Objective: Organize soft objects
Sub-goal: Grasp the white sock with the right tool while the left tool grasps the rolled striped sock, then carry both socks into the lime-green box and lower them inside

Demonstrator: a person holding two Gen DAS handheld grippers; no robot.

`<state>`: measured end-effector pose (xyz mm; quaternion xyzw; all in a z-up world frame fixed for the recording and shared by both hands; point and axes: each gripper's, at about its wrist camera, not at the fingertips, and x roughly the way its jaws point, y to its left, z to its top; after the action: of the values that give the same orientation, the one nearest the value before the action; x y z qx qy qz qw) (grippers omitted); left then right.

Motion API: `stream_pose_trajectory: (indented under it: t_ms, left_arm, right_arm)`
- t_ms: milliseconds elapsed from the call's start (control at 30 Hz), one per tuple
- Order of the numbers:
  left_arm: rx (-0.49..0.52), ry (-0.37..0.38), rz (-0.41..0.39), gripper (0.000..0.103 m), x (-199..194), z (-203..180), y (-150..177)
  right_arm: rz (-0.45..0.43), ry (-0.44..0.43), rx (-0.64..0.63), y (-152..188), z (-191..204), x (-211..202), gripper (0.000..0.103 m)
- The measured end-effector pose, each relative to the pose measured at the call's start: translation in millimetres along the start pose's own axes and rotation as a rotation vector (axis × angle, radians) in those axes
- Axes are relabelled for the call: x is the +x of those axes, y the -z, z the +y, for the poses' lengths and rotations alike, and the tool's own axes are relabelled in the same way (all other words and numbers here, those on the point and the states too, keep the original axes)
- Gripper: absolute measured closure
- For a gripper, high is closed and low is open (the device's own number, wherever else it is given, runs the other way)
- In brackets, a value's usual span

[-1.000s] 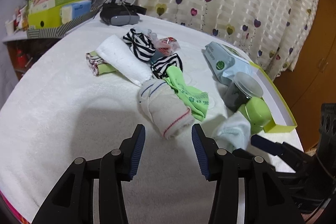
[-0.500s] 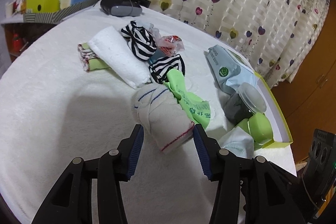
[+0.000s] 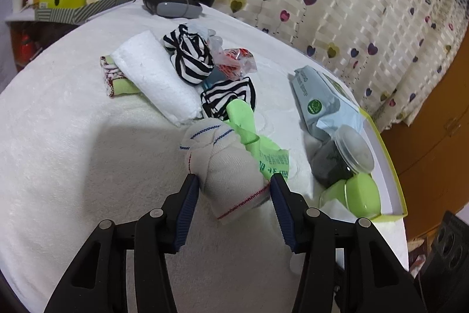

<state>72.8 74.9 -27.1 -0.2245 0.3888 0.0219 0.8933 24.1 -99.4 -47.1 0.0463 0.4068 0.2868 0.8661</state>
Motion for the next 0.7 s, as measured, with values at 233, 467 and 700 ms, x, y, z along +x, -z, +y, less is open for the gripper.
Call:
stream_pose_trajectory:
  t_ms: [233, 467, 700]
  left_arm:
    - [-0.038, 0.021, -0.001, 0.052, 7.1, 4.5, -2.1]
    - [-0.026, 0.020, -0.034, 0.061, -6.1, 9.8, 1.2]
    - [0.002, 0.005, -0.071, 0.063, -31.1, 12.4, 10.0]
  right_arm:
    - [-0.001, -0.013, 0.001, 1.1, -2.2, -0.8, 0.067]
    - [-0.012, -0.013, -0.009, 2.7, -1.0, -5.4, 0.067]
    - [-0.041, -0.010, -0.026, 3.3, 4.2, -17.2, 0.067]
